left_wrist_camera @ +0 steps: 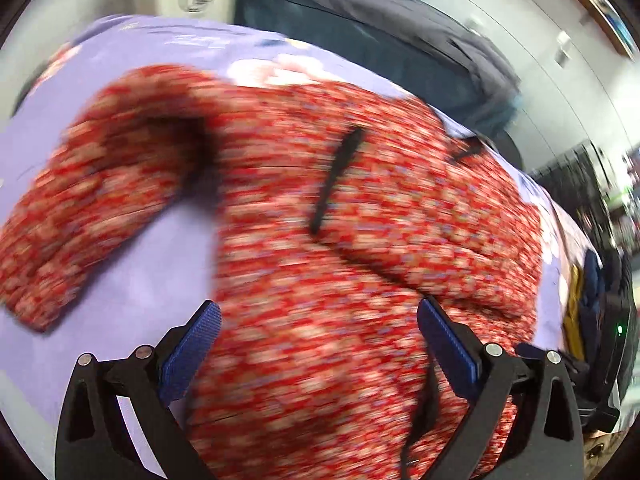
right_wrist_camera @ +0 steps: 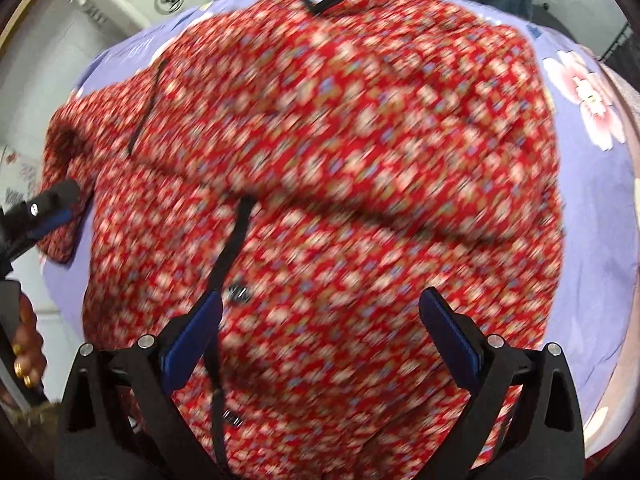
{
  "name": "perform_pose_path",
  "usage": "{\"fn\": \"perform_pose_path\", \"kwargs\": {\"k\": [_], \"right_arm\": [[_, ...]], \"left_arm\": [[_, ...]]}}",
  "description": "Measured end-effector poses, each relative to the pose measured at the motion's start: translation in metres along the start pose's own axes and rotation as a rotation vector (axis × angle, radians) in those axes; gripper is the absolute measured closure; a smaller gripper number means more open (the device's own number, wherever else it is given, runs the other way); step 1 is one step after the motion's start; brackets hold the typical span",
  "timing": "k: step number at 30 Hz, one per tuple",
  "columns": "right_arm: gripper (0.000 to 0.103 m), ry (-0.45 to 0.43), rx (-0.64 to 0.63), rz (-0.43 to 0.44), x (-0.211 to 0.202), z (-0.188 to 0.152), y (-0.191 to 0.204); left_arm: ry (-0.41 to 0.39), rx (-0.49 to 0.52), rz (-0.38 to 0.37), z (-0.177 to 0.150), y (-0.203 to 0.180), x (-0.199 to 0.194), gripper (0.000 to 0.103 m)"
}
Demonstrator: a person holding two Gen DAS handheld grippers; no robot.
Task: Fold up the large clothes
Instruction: 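Grasp the other sleeve cuff with the left gripper and lift it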
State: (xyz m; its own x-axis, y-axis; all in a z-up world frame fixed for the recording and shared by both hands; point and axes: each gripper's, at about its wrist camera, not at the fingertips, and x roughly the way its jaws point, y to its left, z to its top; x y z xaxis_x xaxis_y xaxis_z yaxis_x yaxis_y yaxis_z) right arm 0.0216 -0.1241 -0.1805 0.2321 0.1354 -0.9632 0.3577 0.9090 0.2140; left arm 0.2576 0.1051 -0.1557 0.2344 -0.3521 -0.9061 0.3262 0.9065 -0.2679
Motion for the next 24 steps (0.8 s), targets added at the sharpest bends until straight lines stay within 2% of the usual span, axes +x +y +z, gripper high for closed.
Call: {"fn": "perform_pose_path", "kwargs": {"k": [2,5,7,15,19,24], "right_arm": [[0.006,0.029,-0.019,0.010,0.004,-0.008,0.010],[0.006,0.033,-0.035,0.014,0.004,-0.019,0.023],[0.006,0.029,-0.046,0.007,0.003,-0.025,0.032],[0.006,0.021,-0.129,-0.061,0.003,-0.028,0.041],[0.006,0.012,-0.162,-0.081,0.004,-0.031,0.053],[0.006,0.021,-0.156,-0.095,0.007,-0.030,0.054]], "left_arm": [[-0.007,-0.088,0.019,-0.004,0.032,-0.009,0.006],[0.004,-0.326,0.017,-0.016,0.093,-0.017,0.007],[-0.007,-0.450,0.020,-0.026,0.124,-0.023,0.007],[-0.117,-0.803,-0.046,-0.066,0.217,-0.052,0.011],[-0.200,-0.900,-0.061,-0.071,0.250,-0.064,0.012],[-0.236,-0.898,-0.025,-0.056,0.278,-0.062,0.013]]}}
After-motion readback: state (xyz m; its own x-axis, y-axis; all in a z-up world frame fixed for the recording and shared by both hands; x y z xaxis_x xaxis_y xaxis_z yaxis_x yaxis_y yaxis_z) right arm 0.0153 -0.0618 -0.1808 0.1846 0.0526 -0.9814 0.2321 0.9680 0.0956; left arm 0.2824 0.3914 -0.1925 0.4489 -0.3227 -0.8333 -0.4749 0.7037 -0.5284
